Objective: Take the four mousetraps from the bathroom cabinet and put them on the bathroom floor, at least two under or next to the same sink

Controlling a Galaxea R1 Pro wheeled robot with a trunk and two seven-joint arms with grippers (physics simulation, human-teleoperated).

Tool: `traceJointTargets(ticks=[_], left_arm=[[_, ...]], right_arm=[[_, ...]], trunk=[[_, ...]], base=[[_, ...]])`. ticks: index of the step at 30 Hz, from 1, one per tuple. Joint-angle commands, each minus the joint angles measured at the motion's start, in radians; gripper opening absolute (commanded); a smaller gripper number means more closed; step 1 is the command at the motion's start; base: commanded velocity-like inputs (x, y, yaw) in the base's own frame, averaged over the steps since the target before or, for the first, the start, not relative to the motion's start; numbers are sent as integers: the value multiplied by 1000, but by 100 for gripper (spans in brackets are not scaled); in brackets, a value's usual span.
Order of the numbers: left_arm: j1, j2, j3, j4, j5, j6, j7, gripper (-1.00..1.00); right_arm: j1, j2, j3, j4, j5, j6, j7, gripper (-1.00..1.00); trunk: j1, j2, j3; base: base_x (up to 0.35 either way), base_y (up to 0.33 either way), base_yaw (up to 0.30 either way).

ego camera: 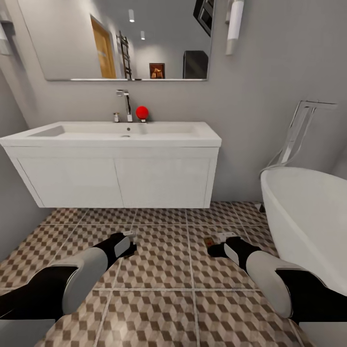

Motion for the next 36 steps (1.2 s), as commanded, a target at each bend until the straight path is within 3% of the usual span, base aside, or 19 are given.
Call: traceJointTargets(ticks=[1,15,36], left_arm=[[-1,0,2,-1,2,3,7,-100],[-1,5,2,-1,6,4,8,-100],[0,16,2,-1,8,3,6,-100]], right_arm=[[-1,0,-3,-1,6,4,-2,-100],[-1,2,-3,-1,6,3,-2,-100],[0,6,-3,-1,7,3,-4,-100]], trunk=[[0,0,-1],[0,0,-1],[0,0,-1]], base=[[191,0,0],[287,0,0],[92,0,0]])
